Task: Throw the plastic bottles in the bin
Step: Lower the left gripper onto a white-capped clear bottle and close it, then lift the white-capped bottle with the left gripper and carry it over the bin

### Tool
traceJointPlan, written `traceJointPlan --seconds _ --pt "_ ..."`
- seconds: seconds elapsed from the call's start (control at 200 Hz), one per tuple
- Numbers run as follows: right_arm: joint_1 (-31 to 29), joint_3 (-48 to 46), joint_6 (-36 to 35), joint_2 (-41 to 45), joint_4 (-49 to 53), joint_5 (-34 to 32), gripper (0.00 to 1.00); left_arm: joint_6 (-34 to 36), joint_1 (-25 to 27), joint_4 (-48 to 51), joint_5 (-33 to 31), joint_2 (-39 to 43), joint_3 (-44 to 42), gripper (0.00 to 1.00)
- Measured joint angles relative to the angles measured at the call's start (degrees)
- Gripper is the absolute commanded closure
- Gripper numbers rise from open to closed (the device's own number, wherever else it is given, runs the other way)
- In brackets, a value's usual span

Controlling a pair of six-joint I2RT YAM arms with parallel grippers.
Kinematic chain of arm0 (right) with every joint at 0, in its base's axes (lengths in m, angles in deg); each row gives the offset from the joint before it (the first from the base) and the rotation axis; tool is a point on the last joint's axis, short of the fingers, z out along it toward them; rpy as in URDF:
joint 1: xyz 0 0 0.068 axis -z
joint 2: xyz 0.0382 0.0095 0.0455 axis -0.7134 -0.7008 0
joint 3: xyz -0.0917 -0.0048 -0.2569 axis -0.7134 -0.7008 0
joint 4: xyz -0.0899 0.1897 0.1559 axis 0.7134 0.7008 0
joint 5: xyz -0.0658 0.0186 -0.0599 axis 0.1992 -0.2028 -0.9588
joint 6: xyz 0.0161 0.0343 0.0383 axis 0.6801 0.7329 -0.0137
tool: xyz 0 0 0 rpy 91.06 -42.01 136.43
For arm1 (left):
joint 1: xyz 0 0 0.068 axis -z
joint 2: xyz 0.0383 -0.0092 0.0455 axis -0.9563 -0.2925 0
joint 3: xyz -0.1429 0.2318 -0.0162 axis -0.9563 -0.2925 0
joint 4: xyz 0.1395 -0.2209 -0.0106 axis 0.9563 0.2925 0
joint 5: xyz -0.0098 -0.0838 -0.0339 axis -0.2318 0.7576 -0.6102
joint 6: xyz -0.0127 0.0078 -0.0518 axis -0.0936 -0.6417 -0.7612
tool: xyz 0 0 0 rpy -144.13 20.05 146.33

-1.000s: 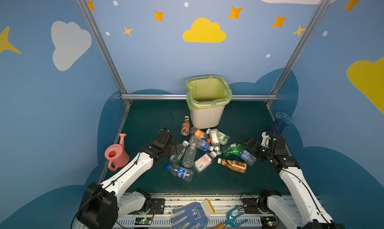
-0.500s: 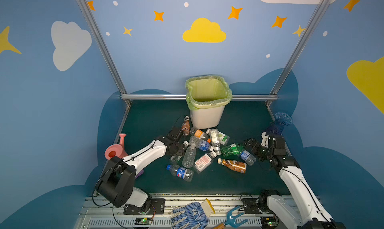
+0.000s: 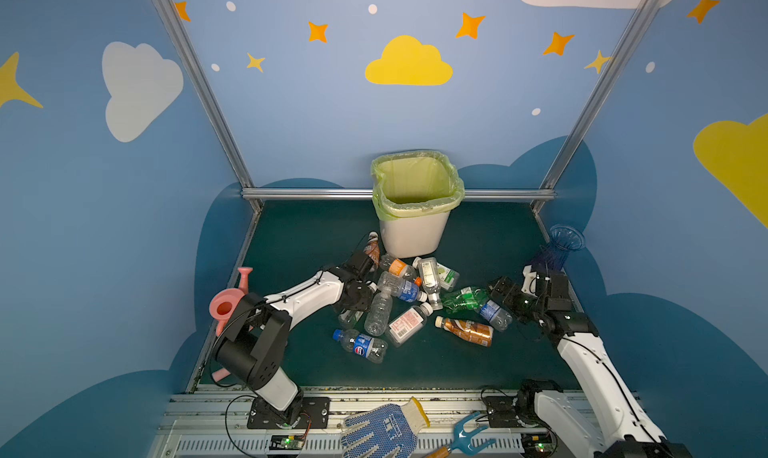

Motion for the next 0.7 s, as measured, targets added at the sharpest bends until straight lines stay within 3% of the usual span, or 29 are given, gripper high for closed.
traceJointPlan --seconds 0.305,0.701 --pt "0.0 -0.9 0.0 0.1 -0.2 -0.8 0.02 1.3 0.3 0.6 0.0 -2.1 0.8 0.6" --pt "0.0 -1.0 0.0 0.0 -0.3 -1.1 0.02 2.0 0.6 4.5 -0.7 1.9 2.6 0.65"
